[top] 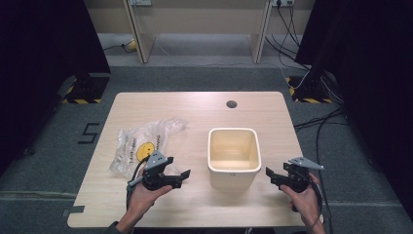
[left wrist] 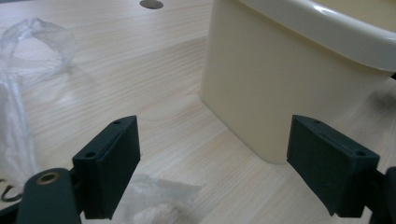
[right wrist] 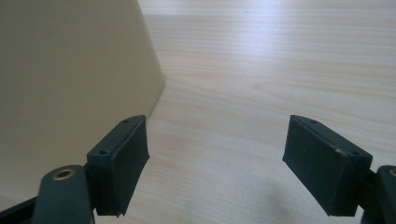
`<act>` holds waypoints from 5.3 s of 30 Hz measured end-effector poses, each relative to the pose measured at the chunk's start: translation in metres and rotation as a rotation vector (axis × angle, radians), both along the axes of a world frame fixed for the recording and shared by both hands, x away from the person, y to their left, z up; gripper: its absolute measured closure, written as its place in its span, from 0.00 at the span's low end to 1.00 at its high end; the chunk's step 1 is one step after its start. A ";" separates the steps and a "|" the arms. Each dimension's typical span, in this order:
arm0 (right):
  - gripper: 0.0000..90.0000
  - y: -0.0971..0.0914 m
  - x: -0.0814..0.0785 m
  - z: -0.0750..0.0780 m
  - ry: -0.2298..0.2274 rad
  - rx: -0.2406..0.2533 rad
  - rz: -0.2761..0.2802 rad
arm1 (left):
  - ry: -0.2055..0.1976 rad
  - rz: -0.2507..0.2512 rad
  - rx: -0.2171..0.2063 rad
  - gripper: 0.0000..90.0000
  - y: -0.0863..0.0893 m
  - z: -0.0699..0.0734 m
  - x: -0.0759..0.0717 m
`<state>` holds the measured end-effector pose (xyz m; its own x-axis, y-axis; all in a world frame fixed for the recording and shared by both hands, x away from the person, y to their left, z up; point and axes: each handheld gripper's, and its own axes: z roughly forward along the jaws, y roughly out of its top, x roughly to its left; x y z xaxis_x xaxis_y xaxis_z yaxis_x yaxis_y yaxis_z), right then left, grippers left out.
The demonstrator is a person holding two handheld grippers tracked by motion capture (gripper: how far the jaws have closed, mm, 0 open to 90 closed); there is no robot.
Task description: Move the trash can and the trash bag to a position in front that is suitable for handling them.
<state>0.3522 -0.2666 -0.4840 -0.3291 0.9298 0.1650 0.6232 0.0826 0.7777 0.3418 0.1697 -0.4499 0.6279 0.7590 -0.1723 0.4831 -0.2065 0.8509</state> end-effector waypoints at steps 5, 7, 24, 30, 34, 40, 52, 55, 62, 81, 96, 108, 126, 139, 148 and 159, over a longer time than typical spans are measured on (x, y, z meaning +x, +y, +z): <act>0.24 0.010 0.006 0.001 -0.003 -0.003 0.020 | 0.022 0.007 0.001 0.19 -0.012 -0.003 0.015; 0.24 0.012 0.007 0.002 -0.008 -0.005 0.025 | 0.020 0.004 0.002 0.19 -0.014 -0.003 0.017; 0.26 0.035 0.015 0.003 -0.006 0.001 0.063 | 0.021 -0.014 -0.006 0.19 -0.038 -0.001 0.033; 0.26 0.048 0.018 0.003 -0.006 -0.014 0.076 | 0.032 0.004 0.005 0.21 -0.035 -0.004 0.035; 0.27 0.052 0.022 0.003 -0.007 -0.020 0.075 | 0.040 0.020 0.006 0.21 -0.031 -0.005 0.037; 0.29 0.066 0.034 0.004 0.000 -0.015 0.074 | 0.024 0.069 0.025 0.22 -0.021 0.000 0.045; 0.30 0.087 0.054 0.003 0.005 0.000 0.065 | 0.043 0.124 0.005 0.23 -0.005 0.002 0.062; 0.30 0.089 0.059 0.003 0.013 0.011 0.063 | 0.043 0.134 0.004 0.23 -0.003 0.002 0.066; 0.30 0.094 0.071 0.002 0.008 0.022 0.066 | 0.036 0.156 0.018 0.24 0.000 0.001 0.074; 0.30 0.100 0.092 0.001 -0.002 0.024 0.047 | 0.053 0.167 0.006 0.26 0.003 0.000 0.083; 0.26 0.082 0.065 0.002 0.009 -0.016 0.092 | 0.027 0.154 0.017 0.23 0.036 0.007 0.055; 0.25 0.064 0.043 0.001 0.030 -0.012 0.095 | 0.083 0.099 0.032 0.21 0.068 -0.006 0.026; 0.25 0.055 0.032 -0.002 0.045 -0.014 0.099 | 0.128 0.087 0.167 0.28 0.066 -0.037 0.023; 0.25 0.049 0.032 -0.001 0.047 -0.004 0.084 | 0.111 0.176 0.067 0.24 0.079 -0.025 0.043; 0.25 0.048 0.031 -0.001 0.045 -0.008 0.088 | 0.144 0.298 0.135 0.25 0.145 -0.028 0.044; 0.25 0.047 0.029 -0.001 0.045 -0.006 0.087 | 0.293 0.307 0.131 0.23 0.145 -0.052 0.007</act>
